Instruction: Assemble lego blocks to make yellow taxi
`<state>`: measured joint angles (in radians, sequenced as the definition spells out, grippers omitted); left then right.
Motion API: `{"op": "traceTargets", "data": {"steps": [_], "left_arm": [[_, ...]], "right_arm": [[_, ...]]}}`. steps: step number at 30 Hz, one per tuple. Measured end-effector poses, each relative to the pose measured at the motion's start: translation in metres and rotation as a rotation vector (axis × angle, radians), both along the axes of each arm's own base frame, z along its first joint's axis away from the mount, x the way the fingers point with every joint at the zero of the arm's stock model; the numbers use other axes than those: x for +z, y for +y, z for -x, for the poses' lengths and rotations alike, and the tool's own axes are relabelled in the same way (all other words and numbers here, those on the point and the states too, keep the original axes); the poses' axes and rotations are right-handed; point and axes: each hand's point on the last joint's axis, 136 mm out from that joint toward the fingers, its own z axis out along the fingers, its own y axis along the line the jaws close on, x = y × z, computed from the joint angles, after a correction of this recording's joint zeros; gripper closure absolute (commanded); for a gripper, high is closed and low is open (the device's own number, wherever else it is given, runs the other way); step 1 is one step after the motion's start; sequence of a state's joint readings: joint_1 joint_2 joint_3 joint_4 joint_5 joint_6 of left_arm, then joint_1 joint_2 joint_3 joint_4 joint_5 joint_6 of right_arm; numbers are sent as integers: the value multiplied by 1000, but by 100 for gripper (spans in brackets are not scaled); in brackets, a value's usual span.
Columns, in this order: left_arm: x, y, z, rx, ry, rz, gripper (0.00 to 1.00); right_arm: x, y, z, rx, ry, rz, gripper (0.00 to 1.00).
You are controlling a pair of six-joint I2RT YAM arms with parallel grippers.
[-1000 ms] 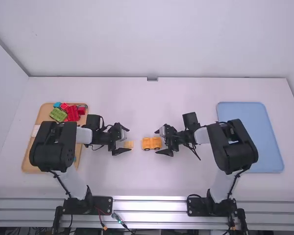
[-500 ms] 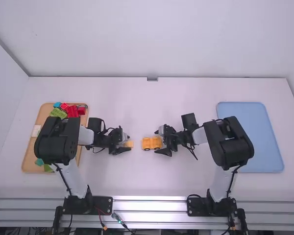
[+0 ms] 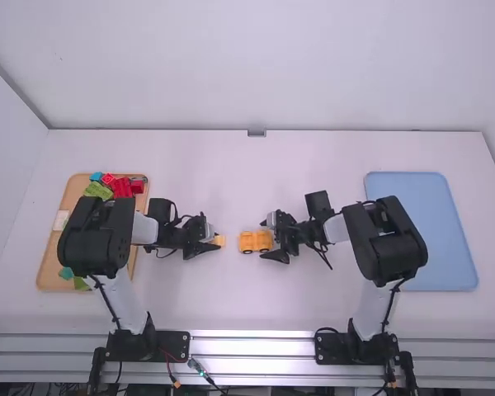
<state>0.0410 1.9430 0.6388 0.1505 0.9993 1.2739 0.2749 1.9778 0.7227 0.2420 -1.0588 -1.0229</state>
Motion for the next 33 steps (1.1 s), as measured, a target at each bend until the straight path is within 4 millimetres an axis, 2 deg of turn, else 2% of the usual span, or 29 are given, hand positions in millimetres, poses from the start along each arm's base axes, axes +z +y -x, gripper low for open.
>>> {"op": "traceTargets", "data": {"steps": [7, 8, 10, 13, 15, 16, 20, 22, 27, 30, 33], "left_arm": [[4, -2, 1, -1, 29, 28, 75], [6, -3, 0, 3, 34, 33, 72], [9, -2, -4, 19, 45, 38, 70], [15, -3, -7, 25, 37, 41, 71], [31, -7, -10, 15, -8, 41, 70], [33, -8, -10, 13, -13, 42, 69], [51, -27, -3, -39, -68, 36, 74], [55, -39, 0, -63, -80, 35, 76], [57, -54, 1, -87, -92, 39, 75], [56, -59, 5, -95, -90, 44, 75], [56, -65, 3, -78, -82, 34, 78]], "right_arm": [[-4, -2, 0, -9, 11, 20, 1], [-4, -2, 0, -9, 11, 20, 1], [-4, 0, 1, -5, 7, 23, 1], [-5, 3, 2, 4, -6, 31, 1], [-8, 9, 4, 17, -26, 52, 1], [-8, 10, 4, 18, -30, 55, 1], [-12, 18, 2, 16, -59, 88, 1], [-13, 18, 0, 8, -67, 98, 0], [-16, 16, -8, -13, -87, 100, 3], [-26, 16, -8, -15, -73, 97, 7], [-30, 15, -5, -12, -49, 83, 16]]}}
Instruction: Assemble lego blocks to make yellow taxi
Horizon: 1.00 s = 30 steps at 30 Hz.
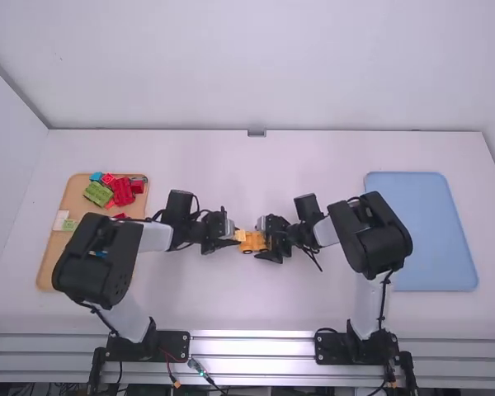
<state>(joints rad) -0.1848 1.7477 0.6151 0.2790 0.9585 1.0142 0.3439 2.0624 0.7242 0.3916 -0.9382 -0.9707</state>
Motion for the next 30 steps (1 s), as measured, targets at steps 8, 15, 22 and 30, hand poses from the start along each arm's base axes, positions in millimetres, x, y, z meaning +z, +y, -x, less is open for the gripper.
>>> {"op": "traceTargets", "data": {"steps": [8, 15, 22, 30], "left_arm": [[1, -17, 0, -7, -8, -7, 79], [-22, -20, -1, 8, 99, -13, 83], [-21, -19, -6, 38, 114, -17, 86], [-21, -23, -9, 53, 111, -23, 86]], "right_arm": [[4, -8, -5, -18, 9, -25, 36], [4, -8, -6, -21, 11, -25, 41], [4, -8, -5, -22, 13, -25, 46], [4, -8, -6, -34, 31, -26, 51]]}}
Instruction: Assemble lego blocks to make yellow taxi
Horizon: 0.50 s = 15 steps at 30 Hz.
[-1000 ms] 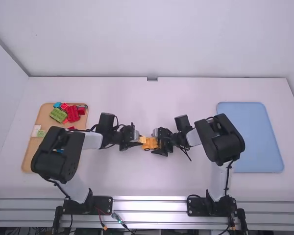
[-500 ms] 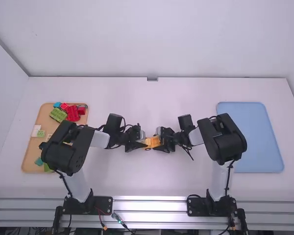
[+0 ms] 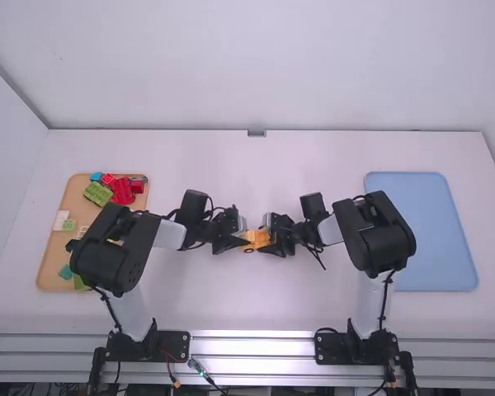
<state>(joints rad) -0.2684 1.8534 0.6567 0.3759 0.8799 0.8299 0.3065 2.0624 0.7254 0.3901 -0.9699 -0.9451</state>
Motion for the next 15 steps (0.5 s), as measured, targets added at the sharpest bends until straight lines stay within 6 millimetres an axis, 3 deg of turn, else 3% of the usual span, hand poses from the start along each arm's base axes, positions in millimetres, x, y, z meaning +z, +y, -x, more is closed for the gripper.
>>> {"op": "traceTargets", "data": {"steps": [15], "left_arm": [[-1, 4, -15, 41, -29, -54, 90]], "right_arm": [[1, 0, -4, -35, 29, 1, 58]]}}
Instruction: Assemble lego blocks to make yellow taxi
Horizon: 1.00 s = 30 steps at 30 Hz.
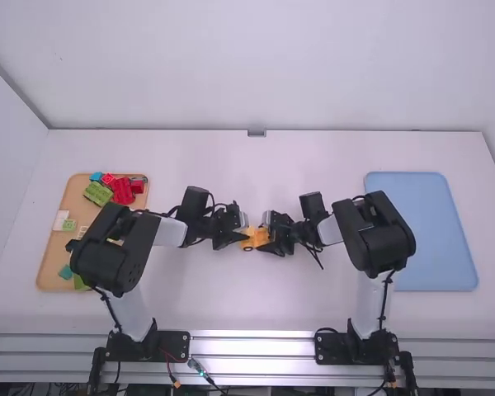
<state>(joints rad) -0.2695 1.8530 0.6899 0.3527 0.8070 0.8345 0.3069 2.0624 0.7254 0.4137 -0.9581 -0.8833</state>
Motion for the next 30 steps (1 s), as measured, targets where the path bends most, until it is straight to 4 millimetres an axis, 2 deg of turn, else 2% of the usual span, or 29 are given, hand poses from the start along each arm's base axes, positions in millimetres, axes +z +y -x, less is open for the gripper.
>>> {"op": "traceTargets", "data": {"steps": [7, 14, 21, 30], "left_arm": [[2, -1, -3, -1, 1, -2, 98], [16, -6, -15, -19, 15, 1, 98], [14, -6, -1, -94, 31, -14, 98], [9, -4, 3, -107, 23, -31, 98]], "right_arm": [[0, 3, -3, -5, -20, 7, 58], [-2, 9, -6, -15, -47, 31, 58], [-2, 9, -8, -23, -47, 36, 60], [-2, 8, -13, -50, -43, 43, 61]]}}
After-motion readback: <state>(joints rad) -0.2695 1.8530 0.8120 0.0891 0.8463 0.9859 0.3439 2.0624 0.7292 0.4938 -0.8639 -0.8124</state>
